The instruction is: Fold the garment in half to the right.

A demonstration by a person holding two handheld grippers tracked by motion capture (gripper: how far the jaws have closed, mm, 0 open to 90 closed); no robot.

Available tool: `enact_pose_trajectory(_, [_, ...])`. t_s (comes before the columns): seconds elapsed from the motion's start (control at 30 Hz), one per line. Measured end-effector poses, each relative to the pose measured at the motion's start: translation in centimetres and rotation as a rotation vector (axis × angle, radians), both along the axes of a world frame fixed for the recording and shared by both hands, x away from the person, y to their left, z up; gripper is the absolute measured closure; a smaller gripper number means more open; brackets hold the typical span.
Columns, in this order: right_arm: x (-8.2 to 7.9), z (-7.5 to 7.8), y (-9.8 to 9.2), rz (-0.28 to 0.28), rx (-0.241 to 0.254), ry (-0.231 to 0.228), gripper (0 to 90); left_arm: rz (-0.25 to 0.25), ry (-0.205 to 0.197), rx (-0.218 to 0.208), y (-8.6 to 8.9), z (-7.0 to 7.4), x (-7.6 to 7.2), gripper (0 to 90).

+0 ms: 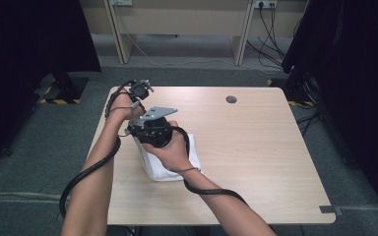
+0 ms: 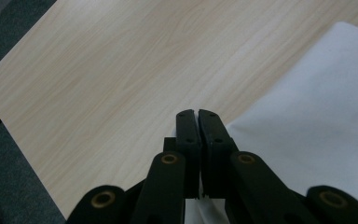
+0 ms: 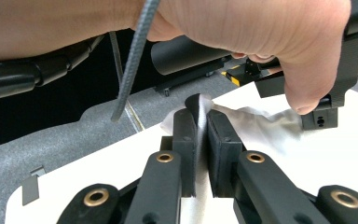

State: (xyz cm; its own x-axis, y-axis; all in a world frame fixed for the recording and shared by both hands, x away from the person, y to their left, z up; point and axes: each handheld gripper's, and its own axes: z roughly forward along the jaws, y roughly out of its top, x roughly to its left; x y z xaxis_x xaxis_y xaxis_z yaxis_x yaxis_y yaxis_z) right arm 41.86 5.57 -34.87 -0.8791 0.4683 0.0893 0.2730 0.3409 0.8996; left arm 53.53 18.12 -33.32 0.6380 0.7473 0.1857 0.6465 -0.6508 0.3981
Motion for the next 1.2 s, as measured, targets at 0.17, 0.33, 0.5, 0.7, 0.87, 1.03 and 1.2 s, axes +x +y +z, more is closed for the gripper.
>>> enact_pose_trajectory(0.17, [0.0,-0.1,-0.9,-0.013,-0.001,-0.003,83.7,-0.013,0.000,-0.006,-1.0,-0.2,0.1,86.8])
enact_pose_trajectory(0.33, [-0.2,-0.2,-1.6,-0.019,-0.004,-0.005,83.7,-0.021,0.000,-0.008,-1.6,-0.2,0.1,86.8])
enact_pose_trajectory(0.5, [-0.4,0.0,-2.1,-0.023,-0.004,-0.012,83.7,-0.031,-0.002,-0.006,-2.3,-0.1,0.1,86.8])
enact_pose_trajectory(0.7, [-0.4,-0.1,-2.7,-0.033,-0.003,-0.010,83.6,-0.040,-0.002,-0.008,-2.8,-0.3,0.2,86.8])
enact_pose_trajectory(0.87, [-0.5,-0.3,-3.1,-0.040,-0.005,-0.011,83.6,-0.053,-0.001,-0.008,-3.5,-0.4,0.3,86.8])
enact_pose_trajectory(1.03, [-0.5,-0.3,-3.6,-0.048,-0.008,-0.012,83.6,-0.069,0.000,-0.006,-4.1,-0.4,0.4,86.8])
enact_pose_trajectory(1.2, [-0.6,-0.4,-4.0,-0.054,-0.008,-0.013,83.6,-0.077,0.000,-0.006,-4.7,-0.5,0.5,86.8])
